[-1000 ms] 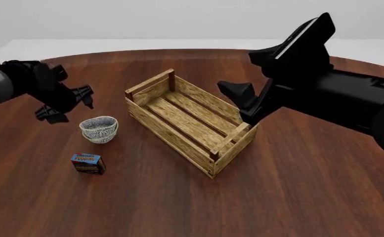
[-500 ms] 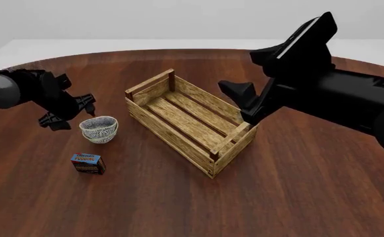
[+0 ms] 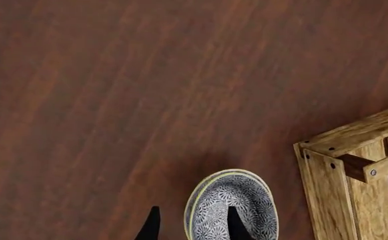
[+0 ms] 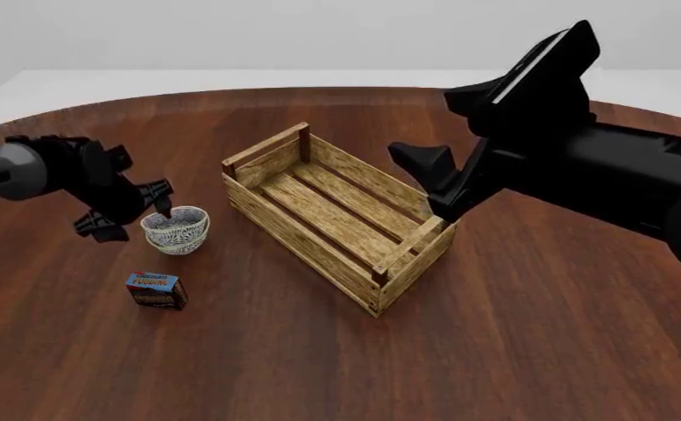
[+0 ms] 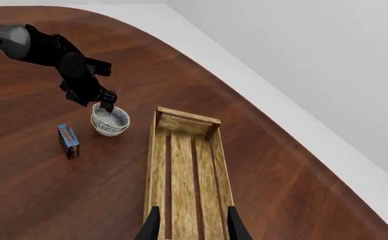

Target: Stack the right bowl on the left bowl and place them in the tray.

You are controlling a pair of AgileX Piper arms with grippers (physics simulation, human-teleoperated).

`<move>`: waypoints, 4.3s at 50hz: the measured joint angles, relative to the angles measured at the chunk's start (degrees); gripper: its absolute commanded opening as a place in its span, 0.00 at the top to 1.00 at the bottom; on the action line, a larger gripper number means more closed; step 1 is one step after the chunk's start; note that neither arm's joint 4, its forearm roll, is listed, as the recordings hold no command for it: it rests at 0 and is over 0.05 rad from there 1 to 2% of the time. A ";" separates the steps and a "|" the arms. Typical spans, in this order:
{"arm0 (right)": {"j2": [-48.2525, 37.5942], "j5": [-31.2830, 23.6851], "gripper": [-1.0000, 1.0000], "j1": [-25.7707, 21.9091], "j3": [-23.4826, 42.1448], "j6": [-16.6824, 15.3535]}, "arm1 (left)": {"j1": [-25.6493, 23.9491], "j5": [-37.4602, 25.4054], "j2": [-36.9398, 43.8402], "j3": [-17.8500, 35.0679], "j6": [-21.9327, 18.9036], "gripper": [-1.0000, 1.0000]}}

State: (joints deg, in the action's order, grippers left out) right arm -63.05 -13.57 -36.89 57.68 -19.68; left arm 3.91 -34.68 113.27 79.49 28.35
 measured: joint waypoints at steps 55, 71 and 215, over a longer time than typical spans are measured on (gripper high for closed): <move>-0.39 0.09 0.00 0.07 0.11 -0.12 | -0.90 3.33 2.67 -1.46 1.45 1.00; -0.27 0.05 0.00 0.07 0.10 -0.13 | -1.56 3.36 1.36 -2.28 3.07 1.00; 7.89 -4.39 0.00 4.31 -0.12 -1.07 | -15.53 -34.51 13.23 56.21 8.16 1.00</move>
State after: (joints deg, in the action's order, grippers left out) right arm -55.16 -17.96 -32.58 57.56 -20.74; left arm -11.63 -69.19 126.50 135.70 36.50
